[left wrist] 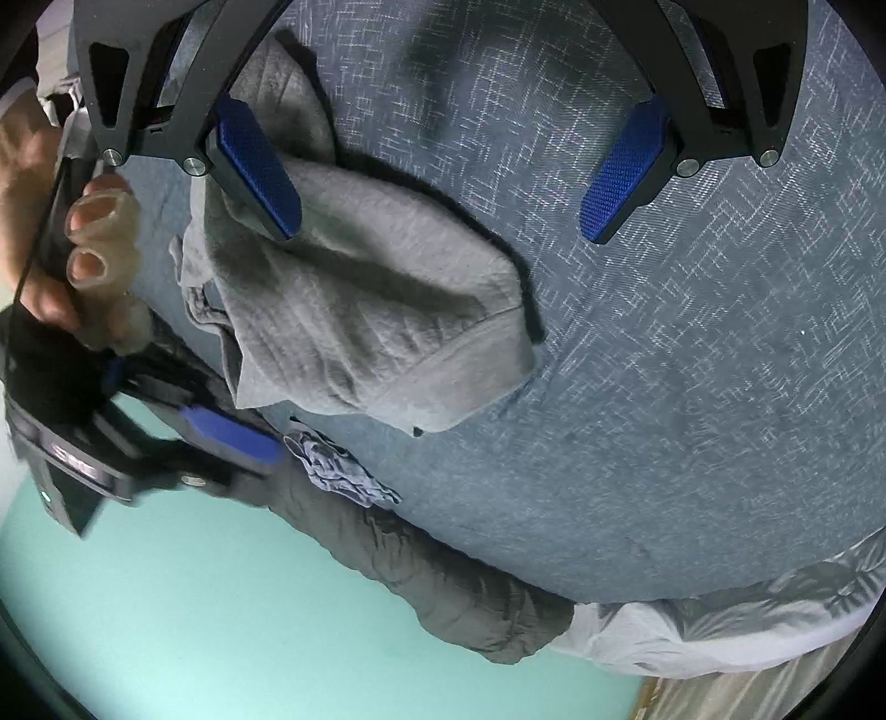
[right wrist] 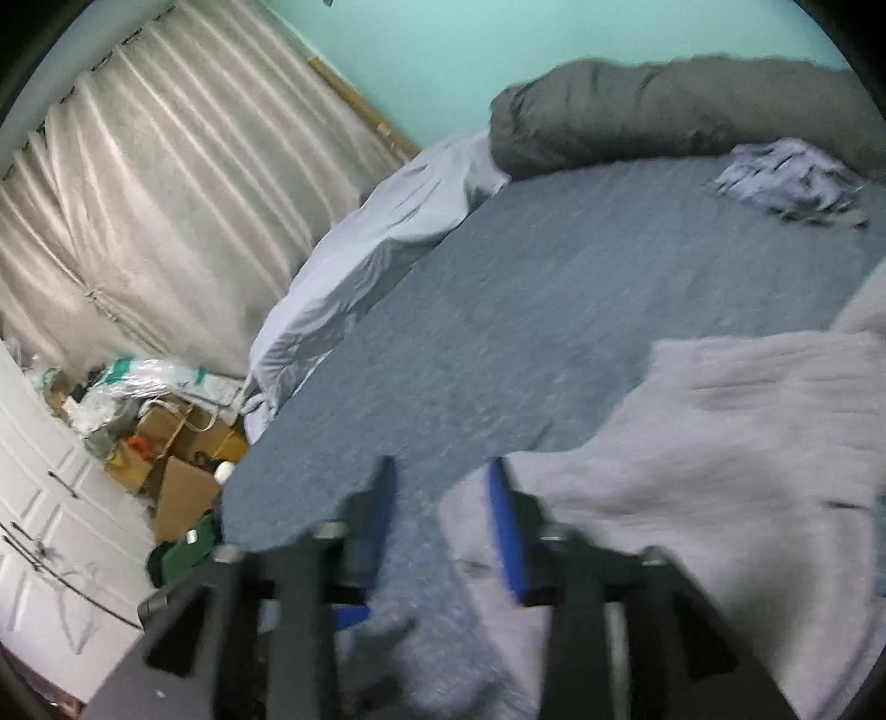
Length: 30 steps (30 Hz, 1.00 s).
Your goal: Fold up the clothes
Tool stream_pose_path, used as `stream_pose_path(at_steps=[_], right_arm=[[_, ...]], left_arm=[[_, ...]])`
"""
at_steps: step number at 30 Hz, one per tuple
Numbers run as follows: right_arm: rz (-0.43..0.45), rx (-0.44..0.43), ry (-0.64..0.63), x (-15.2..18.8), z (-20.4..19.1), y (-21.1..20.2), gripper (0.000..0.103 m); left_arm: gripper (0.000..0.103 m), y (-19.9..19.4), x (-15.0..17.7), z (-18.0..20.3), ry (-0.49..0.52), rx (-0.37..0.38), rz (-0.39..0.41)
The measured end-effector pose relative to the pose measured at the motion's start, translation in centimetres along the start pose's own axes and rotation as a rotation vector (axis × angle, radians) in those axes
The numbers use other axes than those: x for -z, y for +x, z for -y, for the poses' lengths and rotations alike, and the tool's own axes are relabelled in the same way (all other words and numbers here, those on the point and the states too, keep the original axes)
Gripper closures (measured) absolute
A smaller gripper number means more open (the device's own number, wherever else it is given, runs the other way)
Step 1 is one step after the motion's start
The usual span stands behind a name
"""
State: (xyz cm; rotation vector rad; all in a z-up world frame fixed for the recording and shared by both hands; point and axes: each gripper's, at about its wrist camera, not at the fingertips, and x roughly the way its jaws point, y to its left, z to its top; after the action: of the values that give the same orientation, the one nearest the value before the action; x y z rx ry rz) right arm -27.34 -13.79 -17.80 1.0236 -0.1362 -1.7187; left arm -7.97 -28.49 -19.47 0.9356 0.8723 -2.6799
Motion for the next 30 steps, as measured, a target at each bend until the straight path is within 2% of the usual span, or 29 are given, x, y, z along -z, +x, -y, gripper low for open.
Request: stream_pose_path(at_steps=[2,5,10,15,17,20,26,27,28,29,30], right_arm=[[0.048,0.038,0.007,-0.1,0.9,-2.5,0.062],[0.085,0.187,0.044,0.4,4.2,-6.6,0.051],[0.084,0.464,0.201,3.2,12.1,-13.2,0.05],[0.117,0.648,0.373,7.2,19.7,-18.9,0.05],[0.12,0.662,0.48,8.7,22.5,-20.1,0.048],[0.146,0.623,0.569,9.9,24.6,-20.4,0.047],[0.147,0.572,0.501,8.8,24.3,-17.8,0.047],[0.147,0.564,0.49,8.6,24.2,-17.4,0.051],[0.147,0.555,0.479,8.4,24.2,-16.9,0.067],[0.147,0.547,0.467,8.2,24.1,-16.5,0.075],[0.147,0.538,0.456,8.1,24.1,-16.1,0.091]], left_arm=[[0.0,0.1,0.1,0.1,0.002,0.003,-0.002],[0.0,0.2,0.1,0.1,0.002,0.006,-0.003],[0.0,0.4,0.6,0.6,0.016,0.006,-0.009],[0.0,0.7,1.0,1.1,0.036,0.002,-0.018],[0.0,0.8,1.2,1.3,0.043,-0.001,-0.022],[0.0,1.1,1.3,1.5,0.052,-0.011,-0.029],[0.0,1.8,1.5,2.2,0.071,-0.02,-0.045],[0.0,1.9,1.6,2.3,0.076,-0.023,-0.046],[0.0,2.0,1.6,2.4,0.081,-0.029,-0.048],[0.0,2.1,1.6,2.4,0.081,-0.03,-0.05],[0.0,2.2,1.6,2.4,0.081,-0.031,-0.052]])
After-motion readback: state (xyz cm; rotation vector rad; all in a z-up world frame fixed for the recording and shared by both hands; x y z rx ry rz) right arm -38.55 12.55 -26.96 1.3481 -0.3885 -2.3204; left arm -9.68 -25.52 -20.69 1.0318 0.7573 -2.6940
